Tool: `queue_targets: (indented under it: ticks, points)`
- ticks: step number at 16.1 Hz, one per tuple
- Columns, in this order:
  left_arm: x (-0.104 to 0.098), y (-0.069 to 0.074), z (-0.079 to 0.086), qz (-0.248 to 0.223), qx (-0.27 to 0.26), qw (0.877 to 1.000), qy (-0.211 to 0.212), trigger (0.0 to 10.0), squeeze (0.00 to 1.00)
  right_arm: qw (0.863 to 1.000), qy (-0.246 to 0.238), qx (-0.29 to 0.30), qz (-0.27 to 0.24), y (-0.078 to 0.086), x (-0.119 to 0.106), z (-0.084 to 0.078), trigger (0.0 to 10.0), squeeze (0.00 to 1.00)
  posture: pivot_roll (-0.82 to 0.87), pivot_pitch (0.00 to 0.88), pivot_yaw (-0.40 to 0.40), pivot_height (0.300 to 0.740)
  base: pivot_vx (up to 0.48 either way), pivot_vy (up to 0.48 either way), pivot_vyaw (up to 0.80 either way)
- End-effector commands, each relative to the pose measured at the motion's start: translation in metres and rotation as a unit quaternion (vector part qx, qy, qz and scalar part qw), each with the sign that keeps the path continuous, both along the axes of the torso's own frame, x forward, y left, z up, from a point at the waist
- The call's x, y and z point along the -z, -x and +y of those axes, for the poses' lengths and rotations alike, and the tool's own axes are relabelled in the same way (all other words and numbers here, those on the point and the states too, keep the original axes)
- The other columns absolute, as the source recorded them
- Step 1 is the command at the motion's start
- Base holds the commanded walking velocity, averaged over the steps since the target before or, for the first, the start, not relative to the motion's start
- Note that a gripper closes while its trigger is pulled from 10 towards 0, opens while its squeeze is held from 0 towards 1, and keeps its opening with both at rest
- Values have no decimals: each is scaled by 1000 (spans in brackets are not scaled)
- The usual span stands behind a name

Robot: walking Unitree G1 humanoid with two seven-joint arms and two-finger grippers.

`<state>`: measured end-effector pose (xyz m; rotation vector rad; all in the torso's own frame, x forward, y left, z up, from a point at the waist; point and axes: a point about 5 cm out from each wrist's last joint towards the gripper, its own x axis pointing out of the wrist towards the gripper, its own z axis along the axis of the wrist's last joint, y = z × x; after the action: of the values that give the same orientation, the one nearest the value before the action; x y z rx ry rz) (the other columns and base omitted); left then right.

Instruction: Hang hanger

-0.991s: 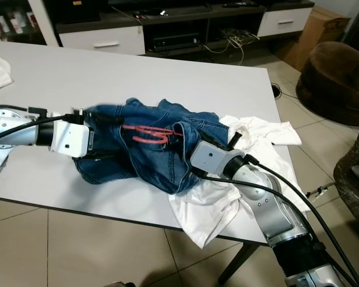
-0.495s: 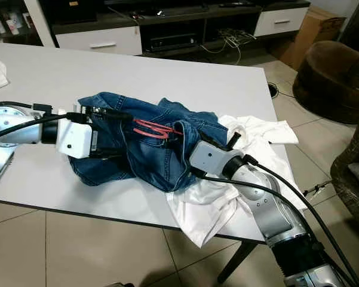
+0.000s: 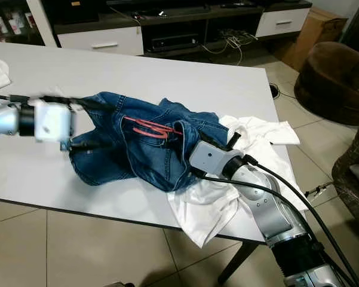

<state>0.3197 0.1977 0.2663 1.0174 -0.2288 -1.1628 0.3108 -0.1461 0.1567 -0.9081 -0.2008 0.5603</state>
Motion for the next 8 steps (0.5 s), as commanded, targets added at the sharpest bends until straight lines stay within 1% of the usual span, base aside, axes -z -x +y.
queue_targets:
  ticks: [1, 3, 4, 5, 6, 8]
  points:
    - [-5, 1, 4, 19, -3, 998, 52, 10000, 0, 1000, -13, 4, -8, -1, -4, -1, 0, 0, 22, 72, 8, 740, 0, 0, 0]
    - [6, 4, 14, 65, -18, 994, 87, 10000, 0, 1000, -15, 4, -8, -1, -4, 0, 0, 0, 21, 73, 6, 740, 0, 0, 0]
    - [8, 4, 16, 73, -20, 992, 96, 10000, 0, 1000, -15, 4, -8, -1, -4, -1, 0, 0, 18, 73, 5, 740, 0, 0, 0]
    - [10, 7, 21, 89, -26, 987, 131, 10000, 0, 1000, -15, 4, -8, -1, -4, -1, 0, 0, 18, 73, 5, 740, 0, 0, 0]
    - [10, 9, 24, 96, -29, 983, 155, 10000, 0, 1000, -15, 5, -8, -1, -4, -2, 0, 0, 17, 74, -1, 740, 0, 0, 0]
    - [2, 9, 28, 90, -37, 968, 230, 10000, 0, 1000, -21, 8, -7, -1, -4, -2, 0, 0, 17, 74, -1, 740, 0, 0, 0]
